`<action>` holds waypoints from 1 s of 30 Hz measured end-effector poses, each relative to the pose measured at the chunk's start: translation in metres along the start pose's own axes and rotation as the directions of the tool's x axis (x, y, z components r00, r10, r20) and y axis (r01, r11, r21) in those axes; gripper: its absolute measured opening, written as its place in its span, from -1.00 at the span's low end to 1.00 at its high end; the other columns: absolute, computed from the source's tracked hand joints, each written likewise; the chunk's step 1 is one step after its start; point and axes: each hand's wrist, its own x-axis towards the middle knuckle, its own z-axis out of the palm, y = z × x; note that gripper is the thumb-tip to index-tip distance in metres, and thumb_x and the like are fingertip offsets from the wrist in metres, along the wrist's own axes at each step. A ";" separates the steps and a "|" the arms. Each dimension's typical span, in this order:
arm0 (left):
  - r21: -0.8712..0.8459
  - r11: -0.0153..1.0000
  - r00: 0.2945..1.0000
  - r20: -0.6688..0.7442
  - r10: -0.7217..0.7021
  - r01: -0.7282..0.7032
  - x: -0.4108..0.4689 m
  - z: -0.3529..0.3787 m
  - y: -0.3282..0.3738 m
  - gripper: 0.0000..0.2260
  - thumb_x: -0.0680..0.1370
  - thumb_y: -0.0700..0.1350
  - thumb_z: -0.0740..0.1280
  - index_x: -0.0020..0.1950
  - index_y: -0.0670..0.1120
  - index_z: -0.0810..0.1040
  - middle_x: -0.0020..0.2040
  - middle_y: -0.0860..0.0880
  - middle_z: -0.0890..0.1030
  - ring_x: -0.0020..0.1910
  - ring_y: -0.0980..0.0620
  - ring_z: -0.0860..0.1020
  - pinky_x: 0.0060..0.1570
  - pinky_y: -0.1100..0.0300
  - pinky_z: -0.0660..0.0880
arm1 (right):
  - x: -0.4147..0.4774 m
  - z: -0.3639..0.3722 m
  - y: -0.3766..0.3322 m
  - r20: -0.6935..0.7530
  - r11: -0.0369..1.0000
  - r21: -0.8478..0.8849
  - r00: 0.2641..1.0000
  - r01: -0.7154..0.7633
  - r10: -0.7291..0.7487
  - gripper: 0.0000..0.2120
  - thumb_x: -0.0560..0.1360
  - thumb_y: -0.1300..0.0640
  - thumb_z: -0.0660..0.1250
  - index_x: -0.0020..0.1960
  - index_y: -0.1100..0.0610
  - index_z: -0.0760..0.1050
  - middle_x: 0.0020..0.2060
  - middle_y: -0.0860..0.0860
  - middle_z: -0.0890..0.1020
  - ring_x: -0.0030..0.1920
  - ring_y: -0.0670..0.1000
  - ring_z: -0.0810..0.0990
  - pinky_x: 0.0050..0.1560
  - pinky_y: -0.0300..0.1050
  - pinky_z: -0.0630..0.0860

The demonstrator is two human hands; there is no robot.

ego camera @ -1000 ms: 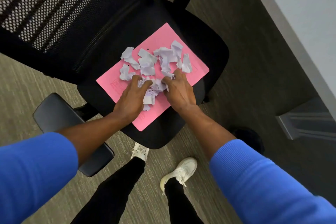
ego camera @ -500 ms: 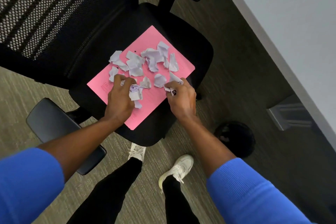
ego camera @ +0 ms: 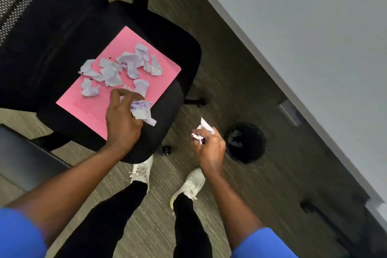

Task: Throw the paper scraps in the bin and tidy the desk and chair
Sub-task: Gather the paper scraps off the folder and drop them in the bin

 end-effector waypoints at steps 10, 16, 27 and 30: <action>-0.169 0.982 0.937 0.322 0.138 -0.086 -0.049 0.138 0.080 -0.56 0.31 -0.45 0.43 0.13 -0.14 0.68 0.17 -0.10 0.49 0.01 0.02 0.54 -0.05 0.39 0.41 | -0.011 -0.052 0.110 -0.098 0.982 -0.008 0.977 -0.189 0.187 -0.73 0.44 0.26 0.52 0.08 0.01 0.76 0.04 0.04 0.71 -0.12 0.01 0.65 0.01 -0.08 0.61; 0.010 0.995 0.875 0.477 0.086 -0.103 -0.067 0.238 0.103 -0.63 0.43 -0.43 0.47 0.21 -0.21 0.68 0.20 -0.23 0.59 0.09 -0.22 0.62 0.17 0.01 0.55 | 0.013 -0.065 0.184 -0.128 0.971 -0.028 0.964 -0.239 0.233 -0.73 0.45 0.30 0.48 0.07 0.05 0.77 0.09 0.04 0.77 0.10 0.06 0.72 0.23 -0.11 0.58; -0.250 0.937 0.814 0.473 0.338 -0.245 -0.092 0.395 0.114 -0.69 0.30 -0.43 0.46 0.00 -0.23 0.75 -0.04 -0.29 0.73 -0.10 -0.31 0.73 -0.04 0.04 0.54 | 0.068 -0.050 0.301 -0.215 0.941 -0.114 0.933 -0.317 0.289 -0.85 0.40 0.14 0.42 -0.11 0.09 0.76 -0.16 0.06 0.78 -0.13 0.14 0.74 -0.15 -0.07 0.59; -0.302 0.933 0.842 0.436 0.317 -0.195 -0.091 0.422 0.115 -0.71 0.37 -0.36 0.44 0.07 -0.22 0.76 0.04 -0.27 0.74 0.07 -0.23 0.69 0.11 0.07 0.55 | 0.084 -0.046 0.321 -0.184 0.917 -0.093 0.912 -0.389 0.368 -0.88 0.41 0.20 0.52 -0.06 0.09 0.78 -0.14 0.05 0.79 -0.11 0.10 0.74 -0.18 -0.24 0.43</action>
